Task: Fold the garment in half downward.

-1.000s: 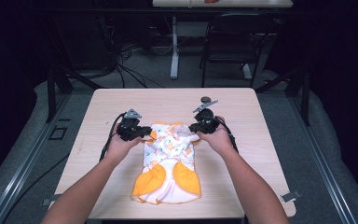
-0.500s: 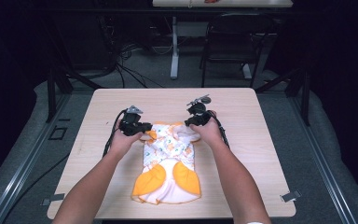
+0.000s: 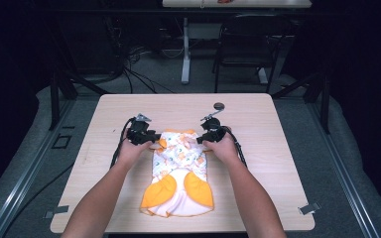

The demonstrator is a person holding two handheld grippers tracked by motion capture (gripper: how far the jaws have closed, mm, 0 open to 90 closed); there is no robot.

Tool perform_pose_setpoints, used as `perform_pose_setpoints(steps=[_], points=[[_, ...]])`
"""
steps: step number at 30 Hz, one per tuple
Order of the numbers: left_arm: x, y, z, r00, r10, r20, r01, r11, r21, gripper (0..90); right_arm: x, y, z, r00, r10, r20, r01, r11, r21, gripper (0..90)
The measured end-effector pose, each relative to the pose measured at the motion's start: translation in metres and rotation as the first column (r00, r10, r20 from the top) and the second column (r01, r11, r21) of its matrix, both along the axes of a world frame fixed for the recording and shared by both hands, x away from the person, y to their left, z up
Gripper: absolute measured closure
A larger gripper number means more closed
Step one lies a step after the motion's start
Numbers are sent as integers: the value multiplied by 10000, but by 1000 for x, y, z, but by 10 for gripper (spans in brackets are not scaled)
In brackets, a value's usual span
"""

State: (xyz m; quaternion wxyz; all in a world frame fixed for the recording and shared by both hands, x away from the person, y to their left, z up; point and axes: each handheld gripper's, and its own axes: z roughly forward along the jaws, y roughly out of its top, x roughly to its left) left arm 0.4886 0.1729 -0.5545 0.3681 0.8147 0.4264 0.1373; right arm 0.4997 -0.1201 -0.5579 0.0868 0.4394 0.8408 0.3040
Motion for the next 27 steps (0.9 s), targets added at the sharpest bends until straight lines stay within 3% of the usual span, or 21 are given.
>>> perform_pose_setpoints(steps=[5, 7, 13, 14, 17, 19, 23, 25, 27], points=[[1, 3, -9, 9995, 133, -301, -136, 9999, -88, 595, 0, 5, -3, 9997, -54, 243, 54, 10000, -7, 585], [2, 4, -13, 9985, -18, -554, 22, 10000, 71, 582, 0, 8, -4, 9997, 33, 236, -28, 9997, -243, 583], [2, 1, -18, 9982, 14, -605, 3, 9996, 270, 549, -1, 9, -8, 9995, 49, 305, -40, 9995, -312, 574], [2, 0, -20, 9985, 27, -545, -11, 9996, 293, 546, -2, 11, -8, 9991, 162, 382, -139, 9982, -592, 572], [1, -1, -21, 9995, -1, -301, 12, 9994, 360, 552, -4, 14, -8, 9982, 263, 530, -231, 9979, -607, 616], [0, -1, -22, 9996, -20, -277, 28, 9996, 287, 600, -5, 14, -8, 9979, 395, 510, -358, 9968, -709, 636], [0, -3, -22, 9993, -129, -337, 137, 9996, 230, 692, -6, 14, -8, 9974, 556, 455, -532, 9972, -518, 731], [1, -3, -20, 9977, -314, -593, 328, 9992, 236, 742, -6, 14, -8, 9958, 801, 441, -784, 9962, -389, 790], [1, -5, -20, 9983, -256, -517, 269, 9993, 249, 792, -6, 13, -9, 9956, 844, 405, -831, 9960, -331, 811]])
